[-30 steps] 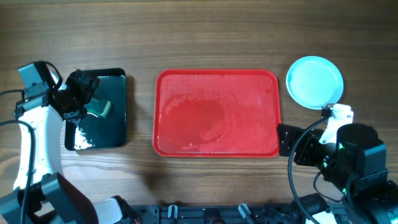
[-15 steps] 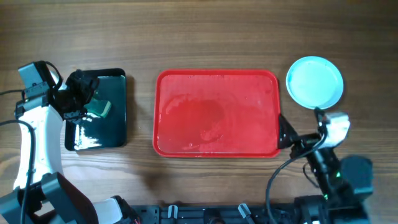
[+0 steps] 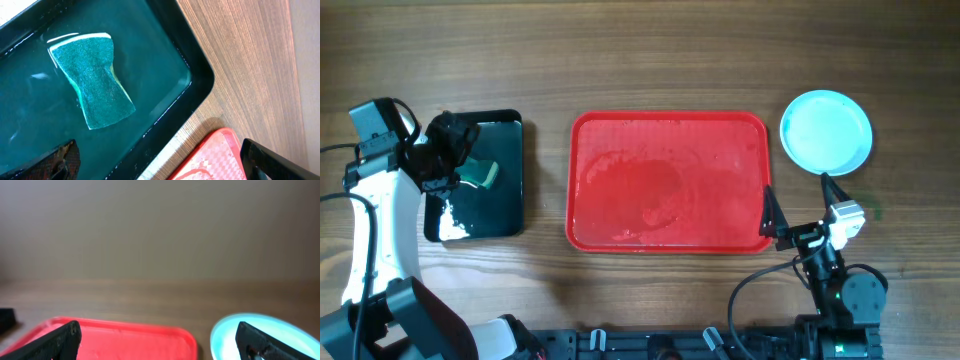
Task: Clean dirty plates on tray and stack at the side
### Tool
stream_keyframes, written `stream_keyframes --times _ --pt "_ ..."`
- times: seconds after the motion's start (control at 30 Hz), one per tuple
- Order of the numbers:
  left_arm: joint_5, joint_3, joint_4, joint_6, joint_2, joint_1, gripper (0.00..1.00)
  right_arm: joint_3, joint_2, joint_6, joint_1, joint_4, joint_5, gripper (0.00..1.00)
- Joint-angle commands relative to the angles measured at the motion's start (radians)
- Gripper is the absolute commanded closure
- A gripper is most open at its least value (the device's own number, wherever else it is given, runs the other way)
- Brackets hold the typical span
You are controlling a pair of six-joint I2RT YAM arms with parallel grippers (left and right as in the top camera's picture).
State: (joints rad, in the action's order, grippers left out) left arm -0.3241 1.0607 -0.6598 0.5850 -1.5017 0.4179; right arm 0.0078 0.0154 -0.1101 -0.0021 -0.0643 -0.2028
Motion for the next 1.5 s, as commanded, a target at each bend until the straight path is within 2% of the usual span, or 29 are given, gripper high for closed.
stream_keyframes --times 0.0,0.07,0.13,0.83,0.93,1.03,1.1,1.17,1.33,1.47 --pt "-0.008 0.005 0.0 -0.005 0.0 0.003 0.0 -0.002 -0.012 0.031 -0.003 0.064 0.145 0.0" --pt "-0.008 0.005 0.0 -0.005 0.0 0.003 0.0 -0.002 -0.012 0.183 0.005 0.064 0.143 0.0" --pt "-0.008 0.005 0.0 -0.005 0.0 0.003 0.0 -0.002 -0.012 0.239 0.016 0.064 0.142 0.0" --pt "0.019 0.005 -0.008 -0.005 0.0 0.003 0.0 -0.002 -0.012 0.239 0.017 0.064 0.14 0.0" --pt "-0.019 0.005 -0.026 -0.006 -0.006 -0.01 0.0 -0.002 -0.012 0.239 0.017 0.064 0.14 0.0" --pt "-0.016 0.005 -0.023 -0.192 -0.006 -0.09 0.0 -0.002 -0.012 0.239 0.017 0.064 0.14 0.0" --pt "-0.016 0.005 -0.02 -0.359 -0.007 -0.182 0.0 -0.002 -0.012 0.239 0.017 0.064 0.14 0.0" --pt "-0.016 0.005 -0.006 -0.423 -0.007 -0.235 0.0 -0.002 -0.012 0.239 0.017 0.064 0.14 0.0" --pt "0.047 0.003 -0.006 -0.425 0.04 -0.327 0.0 -0.002 -0.012 0.239 0.017 0.064 0.14 0.0" --pt "0.122 -0.079 0.005 -0.425 0.258 -0.417 0.0 -0.002 -0.012 0.24 0.017 0.064 0.14 0.0"
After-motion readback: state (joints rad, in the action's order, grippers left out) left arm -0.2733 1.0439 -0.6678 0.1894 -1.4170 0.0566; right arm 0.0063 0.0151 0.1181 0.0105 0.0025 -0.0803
